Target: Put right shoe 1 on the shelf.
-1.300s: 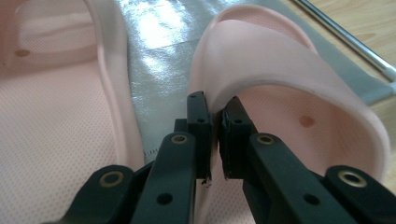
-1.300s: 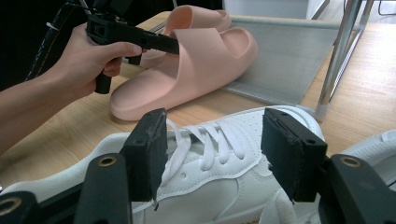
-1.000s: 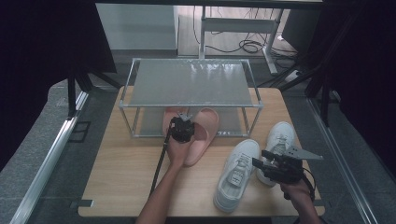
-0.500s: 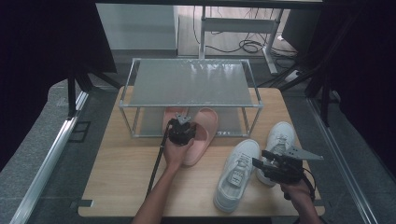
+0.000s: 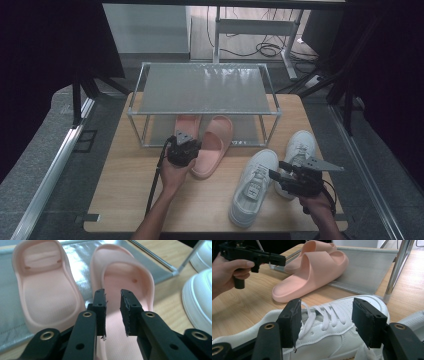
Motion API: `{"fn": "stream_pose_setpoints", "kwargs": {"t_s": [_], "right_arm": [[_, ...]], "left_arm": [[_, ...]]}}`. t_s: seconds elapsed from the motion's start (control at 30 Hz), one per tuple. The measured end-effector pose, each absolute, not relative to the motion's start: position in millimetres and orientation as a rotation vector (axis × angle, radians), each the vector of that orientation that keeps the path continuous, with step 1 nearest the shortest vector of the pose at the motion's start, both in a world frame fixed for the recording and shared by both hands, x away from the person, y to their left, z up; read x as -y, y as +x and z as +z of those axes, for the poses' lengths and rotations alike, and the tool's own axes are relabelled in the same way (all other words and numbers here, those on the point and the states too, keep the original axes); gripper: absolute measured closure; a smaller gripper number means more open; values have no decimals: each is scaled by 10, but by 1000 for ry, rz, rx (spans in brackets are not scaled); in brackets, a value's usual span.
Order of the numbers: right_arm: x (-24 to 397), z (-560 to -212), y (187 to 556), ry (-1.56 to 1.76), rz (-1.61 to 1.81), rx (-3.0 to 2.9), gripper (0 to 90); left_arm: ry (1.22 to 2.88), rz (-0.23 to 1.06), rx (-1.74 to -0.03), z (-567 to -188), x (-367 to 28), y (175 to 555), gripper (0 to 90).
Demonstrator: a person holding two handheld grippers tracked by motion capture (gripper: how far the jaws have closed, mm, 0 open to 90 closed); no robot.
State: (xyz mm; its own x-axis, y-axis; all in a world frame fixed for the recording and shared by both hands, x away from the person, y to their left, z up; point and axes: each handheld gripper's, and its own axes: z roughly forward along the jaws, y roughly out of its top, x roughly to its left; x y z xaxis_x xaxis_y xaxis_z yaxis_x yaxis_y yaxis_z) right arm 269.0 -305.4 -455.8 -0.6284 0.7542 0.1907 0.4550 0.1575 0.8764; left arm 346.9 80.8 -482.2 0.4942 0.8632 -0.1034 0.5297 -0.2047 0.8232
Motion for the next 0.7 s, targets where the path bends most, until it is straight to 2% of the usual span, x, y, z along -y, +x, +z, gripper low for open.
{"fn": "stream_pose_setpoints", "kwargs": {"t_s": [0.33,0.7], "right_arm": [[3046,-4555,2684,1168,1459,-2148,412],[3046,-4554,2682,1165,1459,-2147,412]], "left_arm": [[1928,442,-1094,-4820,-938,3238,891],[1989,394,-1050,-4913,-1071,2959,900]]}}
